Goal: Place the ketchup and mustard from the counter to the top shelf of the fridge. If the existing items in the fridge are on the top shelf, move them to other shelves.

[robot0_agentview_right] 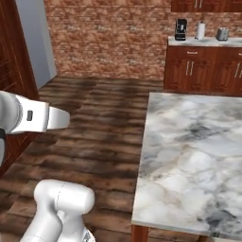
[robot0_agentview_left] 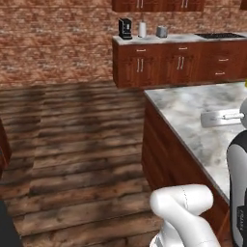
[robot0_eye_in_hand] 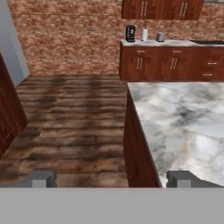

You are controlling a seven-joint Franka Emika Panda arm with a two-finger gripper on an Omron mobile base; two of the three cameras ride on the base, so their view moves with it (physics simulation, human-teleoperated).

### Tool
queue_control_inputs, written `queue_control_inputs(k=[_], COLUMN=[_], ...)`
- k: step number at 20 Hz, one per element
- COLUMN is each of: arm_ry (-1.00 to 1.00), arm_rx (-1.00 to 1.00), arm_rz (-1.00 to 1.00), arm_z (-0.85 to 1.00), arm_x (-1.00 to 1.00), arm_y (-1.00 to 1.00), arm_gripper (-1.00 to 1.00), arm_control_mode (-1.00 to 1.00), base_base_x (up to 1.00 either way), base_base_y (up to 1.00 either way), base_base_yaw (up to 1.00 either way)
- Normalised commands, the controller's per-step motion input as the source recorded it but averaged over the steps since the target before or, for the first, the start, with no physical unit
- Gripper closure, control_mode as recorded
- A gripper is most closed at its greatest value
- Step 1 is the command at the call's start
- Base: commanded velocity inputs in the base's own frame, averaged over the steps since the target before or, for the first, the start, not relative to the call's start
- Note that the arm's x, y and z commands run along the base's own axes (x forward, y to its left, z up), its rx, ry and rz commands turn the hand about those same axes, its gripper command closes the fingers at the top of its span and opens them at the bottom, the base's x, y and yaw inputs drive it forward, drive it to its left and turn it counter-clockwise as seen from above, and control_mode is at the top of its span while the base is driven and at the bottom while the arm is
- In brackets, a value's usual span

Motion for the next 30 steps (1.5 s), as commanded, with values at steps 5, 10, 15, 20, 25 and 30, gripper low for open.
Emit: queue_control_inputs(k=[5, 10, 15, 20, 25, 30], arm_ry=[0.00, 0.00, 0.00, 0.00, 0.00, 0.00], arm_rx=[0.00, 0.00, 0.00, 0.00, 0.00, 0.00], arm_rz=[0.00, 0.00, 0.00, 0.00, 0.00, 0.00], arm_z=[0.00, 0.00, 0.00, 0.00, 0.00, 0.00], arm_x=[0.00, 0.00, 0.00, 0.00, 0.00, 0.00], arm_y=[0.00, 0.00, 0.00, 0.00, 0.00, 0.00], arm_gripper=[-1.00, -1.00, -1.00, -1.00, -1.00, -1.00], arm_control_mode=[1.00, 1.00, 1.00, 1.00, 1.00, 1.00], base_base_x=[1.00, 1.00, 1.00, 1.00, 1.00, 1.00], base_base_y=[0.00, 0.00, 0.00, 0.00, 0.01, 0.03], base_base_yaw=[-0.11, -0.12, -0.13, -0.14, -0.15, -0.16])
